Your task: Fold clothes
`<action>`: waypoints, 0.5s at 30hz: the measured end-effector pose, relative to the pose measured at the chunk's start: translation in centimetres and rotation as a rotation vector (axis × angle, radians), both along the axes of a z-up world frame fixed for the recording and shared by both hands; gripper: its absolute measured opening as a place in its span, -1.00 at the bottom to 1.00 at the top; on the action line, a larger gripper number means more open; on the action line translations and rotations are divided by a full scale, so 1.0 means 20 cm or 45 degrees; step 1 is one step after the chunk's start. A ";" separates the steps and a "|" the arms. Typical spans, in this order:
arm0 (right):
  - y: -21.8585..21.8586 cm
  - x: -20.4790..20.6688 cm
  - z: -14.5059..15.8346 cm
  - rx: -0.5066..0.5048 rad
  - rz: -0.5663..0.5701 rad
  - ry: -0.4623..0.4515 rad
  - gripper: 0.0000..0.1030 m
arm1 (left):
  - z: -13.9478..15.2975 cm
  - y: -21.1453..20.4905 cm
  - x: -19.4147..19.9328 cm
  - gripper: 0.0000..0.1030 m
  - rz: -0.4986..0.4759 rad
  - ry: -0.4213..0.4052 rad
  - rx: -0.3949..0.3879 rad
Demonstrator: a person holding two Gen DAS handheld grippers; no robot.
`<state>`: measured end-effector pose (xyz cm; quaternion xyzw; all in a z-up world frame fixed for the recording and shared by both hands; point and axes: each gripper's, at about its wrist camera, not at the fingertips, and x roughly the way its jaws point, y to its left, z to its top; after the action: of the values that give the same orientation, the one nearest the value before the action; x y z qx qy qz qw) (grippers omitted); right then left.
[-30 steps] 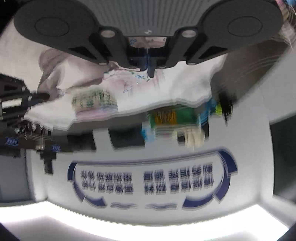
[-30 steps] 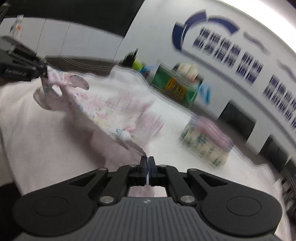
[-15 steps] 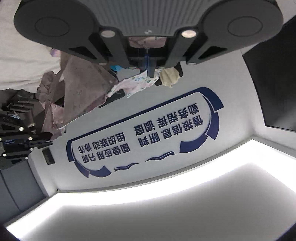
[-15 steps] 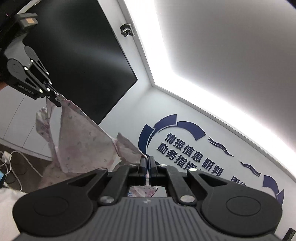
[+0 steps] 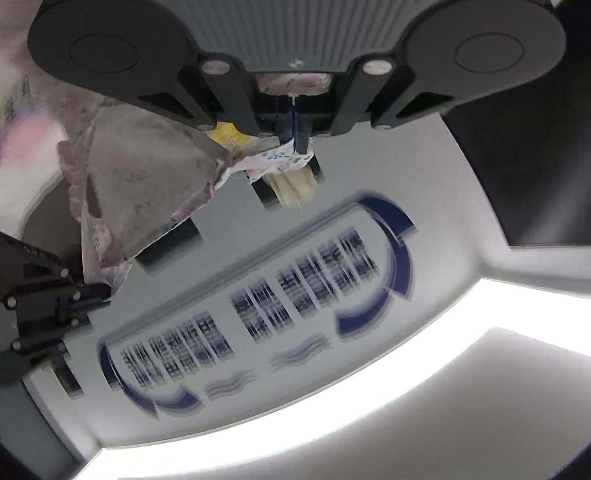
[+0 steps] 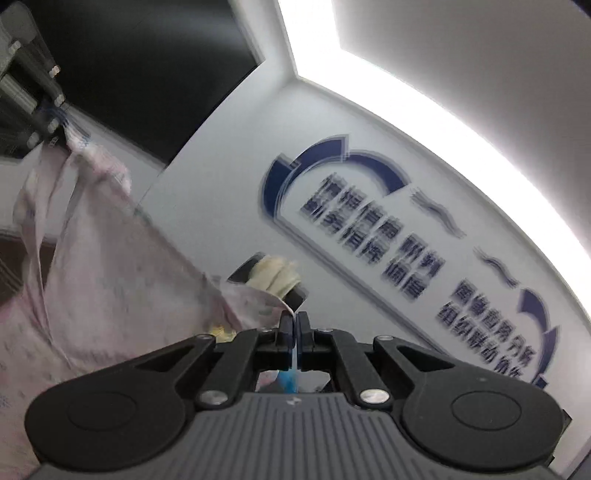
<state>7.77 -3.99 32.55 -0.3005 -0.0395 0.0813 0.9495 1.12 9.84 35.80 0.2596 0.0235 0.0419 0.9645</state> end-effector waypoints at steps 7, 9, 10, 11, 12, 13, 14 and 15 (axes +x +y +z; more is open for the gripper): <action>-0.26 -0.66 0.53 0.199 0.114 -0.422 -0.98 | 0.40 -0.11 -0.67 -1.00 -0.041 -0.429 0.023; -0.31 -0.84 0.53 0.197 0.133 -0.480 -0.98 | 0.36 -0.14 -0.86 -1.00 -0.073 -0.475 0.030; -0.34 -0.92 0.51 0.196 0.143 -0.486 -0.98 | 0.30 -0.14 -0.93 -0.99 -0.087 -0.462 0.010; -0.37 -0.99 0.47 0.190 0.156 -0.464 -0.96 | 0.24 -0.15 -1.01 -0.99 -0.099 -0.448 -0.011; -0.40 -1.04 0.38 0.172 0.169 -0.408 -0.95 | 0.15 -0.15 -1.06 -0.99 -0.117 -0.409 -0.025; -0.43 -1.07 0.27 0.147 0.182 -0.331 -0.95 | 0.01 -0.16 -1.11 -0.99 -0.125 -0.349 -0.059; -0.45 -1.10 0.16 0.121 0.195 -0.254 -0.95 | -0.12 -0.16 -1.12 -0.98 -0.127 -0.276 -0.095; -0.48 -1.12 0.01 0.094 0.212 -0.142 -0.95 | -0.32 -0.15 -1.12 -0.98 -0.150 -0.140 -0.145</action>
<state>-14.68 -13.54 32.74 -0.2652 -0.1201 0.1414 0.9462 -21.26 6.75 29.33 0.2025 -0.0426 -0.0023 0.9784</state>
